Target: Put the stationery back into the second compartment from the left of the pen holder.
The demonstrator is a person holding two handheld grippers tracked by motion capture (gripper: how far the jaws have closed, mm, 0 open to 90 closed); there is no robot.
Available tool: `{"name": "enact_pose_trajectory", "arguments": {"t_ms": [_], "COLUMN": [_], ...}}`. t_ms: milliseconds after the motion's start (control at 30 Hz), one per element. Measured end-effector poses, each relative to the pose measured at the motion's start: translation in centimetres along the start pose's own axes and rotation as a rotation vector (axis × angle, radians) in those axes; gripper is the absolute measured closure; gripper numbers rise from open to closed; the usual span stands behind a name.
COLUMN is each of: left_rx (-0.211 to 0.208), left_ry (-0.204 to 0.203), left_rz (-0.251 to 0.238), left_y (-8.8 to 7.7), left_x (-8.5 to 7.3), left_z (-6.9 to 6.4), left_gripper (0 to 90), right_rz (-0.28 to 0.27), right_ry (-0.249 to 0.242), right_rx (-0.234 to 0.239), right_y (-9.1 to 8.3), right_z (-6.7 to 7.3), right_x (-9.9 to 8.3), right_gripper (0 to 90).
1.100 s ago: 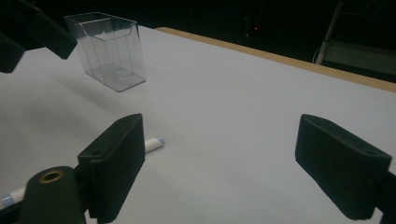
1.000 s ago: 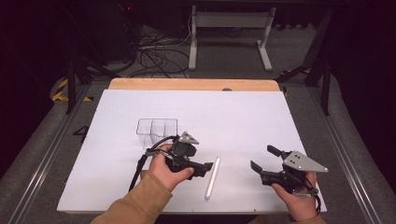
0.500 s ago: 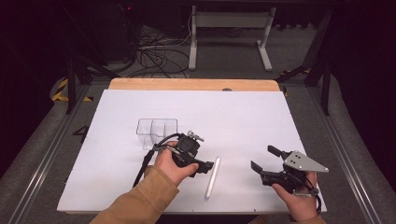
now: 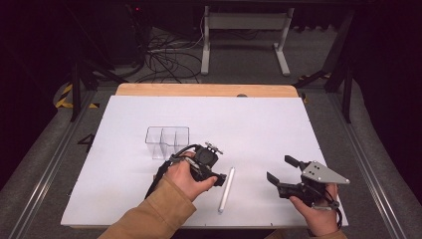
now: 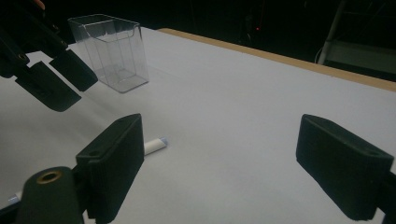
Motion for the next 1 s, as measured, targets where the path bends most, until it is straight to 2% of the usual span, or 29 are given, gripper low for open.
{"name": "enact_pose_trajectory", "arguments": {"t_ms": [100,200,233,267,433,733,1000], "left_rx": [-0.009,-0.039,-0.039,-0.052,-0.071,-0.081,-0.086], "left_ry": [-0.020,-0.048,-0.048,-0.072,-0.107,-0.143,-0.152], "left_rz": [0.029,0.073,0.073,0.095,0.143,0.181,0.196], "left_y": [0.2,0.6,0.6,0.8,1.2,2.4,3.3], "left_x": [-0.1,-0.1,-0.1,-0.1,-0.1,0.3,0.7], "left_z": [-0.3,-0.8,-0.8,-1.0,-1.3,-1.6,-1.8], "left_gripper": [44.0,44.3,44.3,44.4,45.6,45.3,46.6], "right_rz": [0.000,0.002,0.001,0.001,0.005,0.006,0.010], "right_ry": [0.000,0.001,0.000,-0.001,0.001,0.002,0.004], "right_rx": [0.001,0.003,0.002,0.004,0.007,0.008,0.010], "right_y": [0.0,0.0,0.0,0.0,0.0,0.0,0.0], "right_z": [0.0,0.0,0.0,0.1,0.1,0.1,0.1], "right_x": [0.0,0.0,0.0,0.0,-0.1,-0.1,-0.2], "right_gripper": [16.3,16.3,16.3,16.3,16.3,16.3,16.3]}}
Point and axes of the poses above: each handheld gripper's, and its own axes: y roughly forward along the jaws, x roughly out of its top, z roughly to its left, the point moved 9 cm from there along y, roughly forward along the jaws, and after that the axes turned 2 degrees about z, right-handed, at the moved point
